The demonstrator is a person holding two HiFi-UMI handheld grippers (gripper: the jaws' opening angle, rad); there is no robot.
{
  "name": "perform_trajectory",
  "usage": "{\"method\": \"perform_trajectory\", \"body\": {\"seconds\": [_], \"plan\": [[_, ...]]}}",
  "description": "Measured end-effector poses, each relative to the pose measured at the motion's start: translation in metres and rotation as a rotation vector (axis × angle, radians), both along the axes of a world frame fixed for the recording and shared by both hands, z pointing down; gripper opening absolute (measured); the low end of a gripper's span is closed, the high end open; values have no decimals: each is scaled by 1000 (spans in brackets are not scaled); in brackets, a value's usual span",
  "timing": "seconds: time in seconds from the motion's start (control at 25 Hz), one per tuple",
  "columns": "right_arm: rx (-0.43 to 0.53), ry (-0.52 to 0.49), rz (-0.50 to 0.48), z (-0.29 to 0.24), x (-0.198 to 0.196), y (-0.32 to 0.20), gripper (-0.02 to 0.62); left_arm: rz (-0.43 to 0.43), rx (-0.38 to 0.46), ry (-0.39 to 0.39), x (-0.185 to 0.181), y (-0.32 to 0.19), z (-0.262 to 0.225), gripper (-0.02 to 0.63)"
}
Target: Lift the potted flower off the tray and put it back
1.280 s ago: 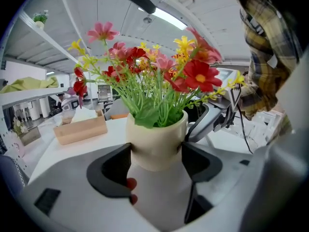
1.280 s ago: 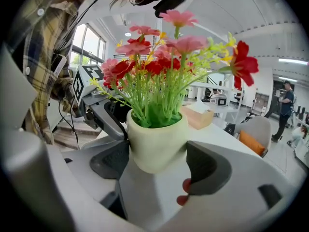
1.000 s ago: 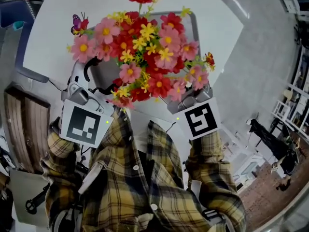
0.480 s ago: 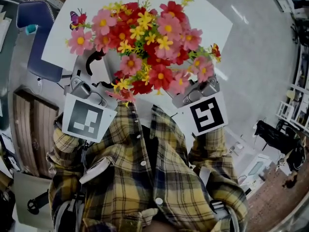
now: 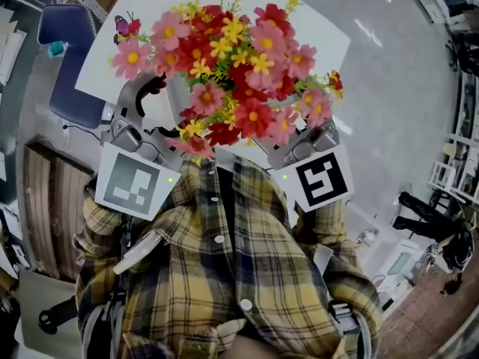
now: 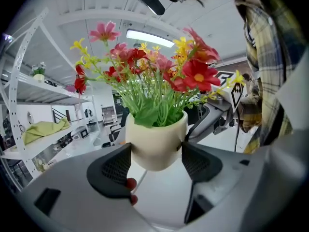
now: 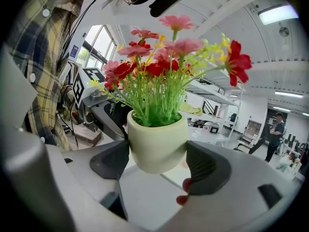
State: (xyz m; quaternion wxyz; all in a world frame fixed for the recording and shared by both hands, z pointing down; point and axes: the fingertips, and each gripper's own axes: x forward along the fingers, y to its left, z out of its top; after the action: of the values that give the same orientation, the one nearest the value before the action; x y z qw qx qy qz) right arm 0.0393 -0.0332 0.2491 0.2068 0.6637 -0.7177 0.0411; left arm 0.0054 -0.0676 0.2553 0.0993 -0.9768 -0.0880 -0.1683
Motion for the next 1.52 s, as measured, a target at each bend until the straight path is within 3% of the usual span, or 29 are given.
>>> {"method": "perform_trajectory", "body": {"seconds": [0.6,1.52], "plan": [[15,-8,50,-1,-5,-7,357,40,-17,35,-4,-10,-2,324],[21,-2,43,1,-4,-7,357,12,-30,33,-4,-10,1,323]]}}
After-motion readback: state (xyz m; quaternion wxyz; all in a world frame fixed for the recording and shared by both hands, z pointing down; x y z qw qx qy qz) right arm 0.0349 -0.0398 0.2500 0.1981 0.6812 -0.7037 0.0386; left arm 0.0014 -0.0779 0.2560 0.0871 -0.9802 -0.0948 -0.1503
